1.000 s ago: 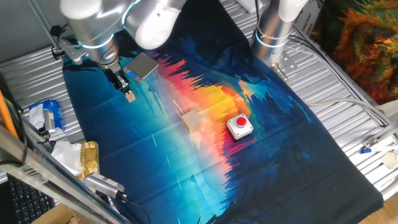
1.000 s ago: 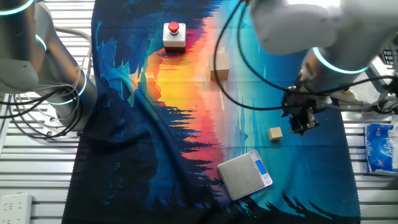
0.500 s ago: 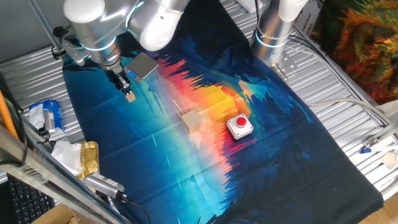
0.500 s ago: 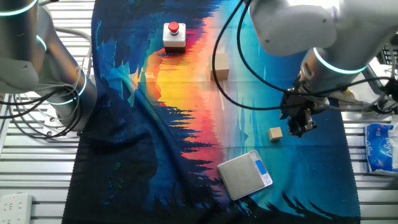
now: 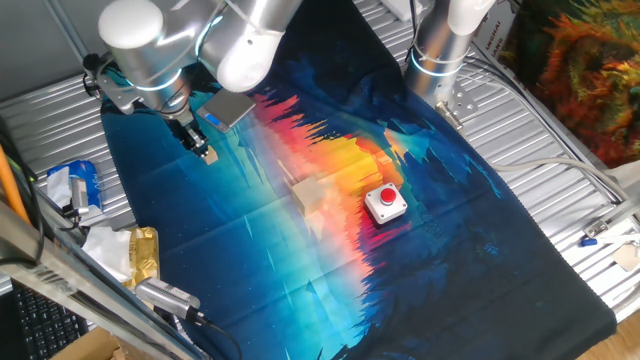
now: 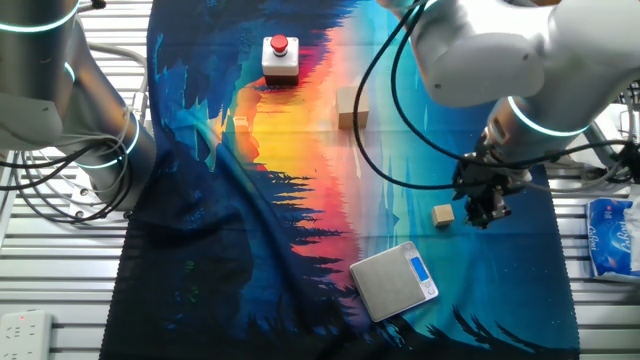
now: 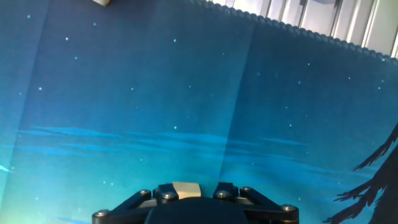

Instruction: Place the block on the scale

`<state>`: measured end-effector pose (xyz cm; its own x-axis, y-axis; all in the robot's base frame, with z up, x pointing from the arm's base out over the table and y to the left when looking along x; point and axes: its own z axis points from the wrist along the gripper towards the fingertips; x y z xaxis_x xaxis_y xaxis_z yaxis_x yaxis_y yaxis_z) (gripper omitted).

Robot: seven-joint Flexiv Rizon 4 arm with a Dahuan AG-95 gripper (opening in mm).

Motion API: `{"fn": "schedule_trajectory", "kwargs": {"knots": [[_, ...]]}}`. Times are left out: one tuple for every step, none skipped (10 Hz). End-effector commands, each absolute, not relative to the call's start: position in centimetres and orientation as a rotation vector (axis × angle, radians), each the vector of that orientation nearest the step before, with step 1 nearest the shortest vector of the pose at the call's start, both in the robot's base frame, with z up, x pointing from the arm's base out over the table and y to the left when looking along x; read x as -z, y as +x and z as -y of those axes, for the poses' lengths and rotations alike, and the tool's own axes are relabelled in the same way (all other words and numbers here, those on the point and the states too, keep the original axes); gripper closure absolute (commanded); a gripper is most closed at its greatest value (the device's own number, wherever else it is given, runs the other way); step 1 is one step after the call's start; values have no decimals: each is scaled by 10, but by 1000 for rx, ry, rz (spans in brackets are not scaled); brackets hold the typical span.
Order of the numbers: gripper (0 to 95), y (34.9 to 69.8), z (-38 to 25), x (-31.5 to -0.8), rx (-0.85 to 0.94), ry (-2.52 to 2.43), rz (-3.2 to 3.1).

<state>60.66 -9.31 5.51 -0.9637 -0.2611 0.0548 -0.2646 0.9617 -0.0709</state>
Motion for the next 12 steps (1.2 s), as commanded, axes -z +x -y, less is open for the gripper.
{"fn": "schedule_trajectory", "kwargs": {"knots": [[570,603,94,-50,-108,377,3081],[380,600,95,-48,-79,325,3090],[380,598,95,-46,-74,295,3092],[380,596,95,-46,-72,287,3093],[380,596,95,-45,-60,282,3094],[380,597,94,-42,-55,285,3093],[380,597,92,-40,-52,282,3094],[380,597,90,-37,-50,276,3095],[570,596,88,-36,-50,270,3096],[570,594,84,-31,-48,257,3099],[570,593,82,-29,-43,234,3103],[570,592,82,-28,-33,221,3106]]}}
